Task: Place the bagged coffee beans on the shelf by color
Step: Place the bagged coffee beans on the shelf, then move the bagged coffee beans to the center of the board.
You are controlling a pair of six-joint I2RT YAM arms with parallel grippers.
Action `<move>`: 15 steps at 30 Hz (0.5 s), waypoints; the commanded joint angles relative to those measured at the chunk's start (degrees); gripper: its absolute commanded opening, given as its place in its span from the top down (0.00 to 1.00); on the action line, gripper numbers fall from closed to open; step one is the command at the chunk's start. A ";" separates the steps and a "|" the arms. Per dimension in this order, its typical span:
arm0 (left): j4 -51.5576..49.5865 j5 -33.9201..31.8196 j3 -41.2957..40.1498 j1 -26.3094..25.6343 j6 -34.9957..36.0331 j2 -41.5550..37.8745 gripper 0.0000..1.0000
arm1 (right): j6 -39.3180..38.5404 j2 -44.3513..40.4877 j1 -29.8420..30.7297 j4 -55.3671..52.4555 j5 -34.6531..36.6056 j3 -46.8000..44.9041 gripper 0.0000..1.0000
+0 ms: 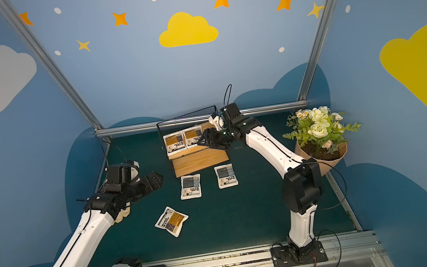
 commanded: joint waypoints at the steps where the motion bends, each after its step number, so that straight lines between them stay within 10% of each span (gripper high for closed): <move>1: -1.03 -0.89 -2.46 -2.22 -2.48 -1.64 0.00 | 0.49 -4.10 1.59 4.26 0.70 -7.22 0.26; 15: -5.65 -8.81 -12.50 -15.15 -13.58 -5.19 0.00 | 3.07 -12.52 15.98 16.61 2.29 -35.42 0.26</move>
